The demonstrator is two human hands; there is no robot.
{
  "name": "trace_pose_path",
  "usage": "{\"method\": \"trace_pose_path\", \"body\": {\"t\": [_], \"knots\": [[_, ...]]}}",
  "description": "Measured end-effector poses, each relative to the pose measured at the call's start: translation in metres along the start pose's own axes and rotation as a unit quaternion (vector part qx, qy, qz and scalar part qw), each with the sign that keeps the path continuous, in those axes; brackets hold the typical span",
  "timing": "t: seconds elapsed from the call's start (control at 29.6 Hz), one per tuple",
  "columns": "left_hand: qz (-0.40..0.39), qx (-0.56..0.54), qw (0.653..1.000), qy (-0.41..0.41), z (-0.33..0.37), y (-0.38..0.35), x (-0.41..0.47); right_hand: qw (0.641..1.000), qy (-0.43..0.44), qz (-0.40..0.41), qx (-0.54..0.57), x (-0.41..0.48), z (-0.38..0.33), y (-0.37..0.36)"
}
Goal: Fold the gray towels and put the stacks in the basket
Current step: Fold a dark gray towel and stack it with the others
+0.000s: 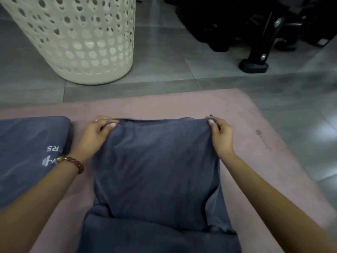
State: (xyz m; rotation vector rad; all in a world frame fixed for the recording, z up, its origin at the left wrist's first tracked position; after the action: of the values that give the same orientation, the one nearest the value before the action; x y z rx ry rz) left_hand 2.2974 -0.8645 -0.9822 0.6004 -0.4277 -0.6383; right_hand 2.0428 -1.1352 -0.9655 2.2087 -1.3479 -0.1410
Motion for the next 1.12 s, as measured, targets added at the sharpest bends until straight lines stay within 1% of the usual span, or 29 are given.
{"method": "trace_pose_path", "body": {"t": [0.14,0.24,0.3,0.37,0.47,0.57,0.71,0.81,0.88,0.95,1.01,1.05,1.12], "knots": [[0.041,-0.072,0.997,0.002,0.027,0.053,0.008,0.997,0.001,0.082,0.009,-0.004,-0.026,0.071],[0.082,-0.095,0.991,-0.038,0.067,0.089,0.017,0.992,0.008,0.120,0.042,-0.001,-0.051,0.107],[0.096,-0.095,0.988,-0.079,0.102,0.113,0.022,0.986,0.019,0.140,0.089,0.004,-0.077,0.128],[0.116,-0.081,0.984,-0.109,0.129,0.138,0.030,0.978,0.026,0.140,0.151,0.008,-0.106,0.144],[0.162,-0.075,0.974,-0.137,0.166,0.178,0.039,0.970,0.045,0.104,0.215,0.011,-0.149,0.163],[0.218,-0.078,0.959,-0.164,0.204,0.217,0.039,0.967,0.113,0.094,0.208,0.008,-0.194,0.186],[0.257,-0.067,0.943,-0.200,0.240,0.253,0.037,0.958,0.173,0.123,0.195,0.006,-0.237,0.213],[0.286,-0.065,0.933,-0.208,0.256,0.268,0.027,0.949,0.227,0.145,0.165,0.003,-0.260,0.226],[0.304,-0.064,0.929,-0.198,0.261,0.274,0.021,0.949,0.264,0.132,0.108,-0.002,-0.276,0.232],[0.308,-0.051,0.932,-0.183,0.262,0.275,0.016,0.943,0.316,0.103,0.000,-0.011,-0.289,0.234],[0.303,-0.044,0.938,-0.161,0.260,0.278,0.012,0.923,0.361,0.062,-0.115,-0.020,-0.296,0.235],[0.301,-0.043,0.941,-0.151,0.259,0.279,0.007,0.915,0.372,0.038,-0.154,-0.025,-0.297,0.236],[0.299,-0.058,0.943,-0.137,0.254,0.279,-0.002,0.908,0.373,0.003,-0.190,-0.031,-0.295,0.237]]}}
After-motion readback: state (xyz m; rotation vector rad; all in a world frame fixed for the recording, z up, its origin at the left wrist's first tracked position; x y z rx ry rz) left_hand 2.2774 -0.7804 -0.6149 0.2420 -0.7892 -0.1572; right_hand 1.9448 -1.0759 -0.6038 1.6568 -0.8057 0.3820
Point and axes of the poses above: each hand's wrist, its own x-axis towards the middle knuckle, its own y-axis out of the back of the hand, z = x × y, the point moved 6 cm from there along x, towards the middle knuckle, and after that the axes turned 1 degree about y, right-handed, at the moved point
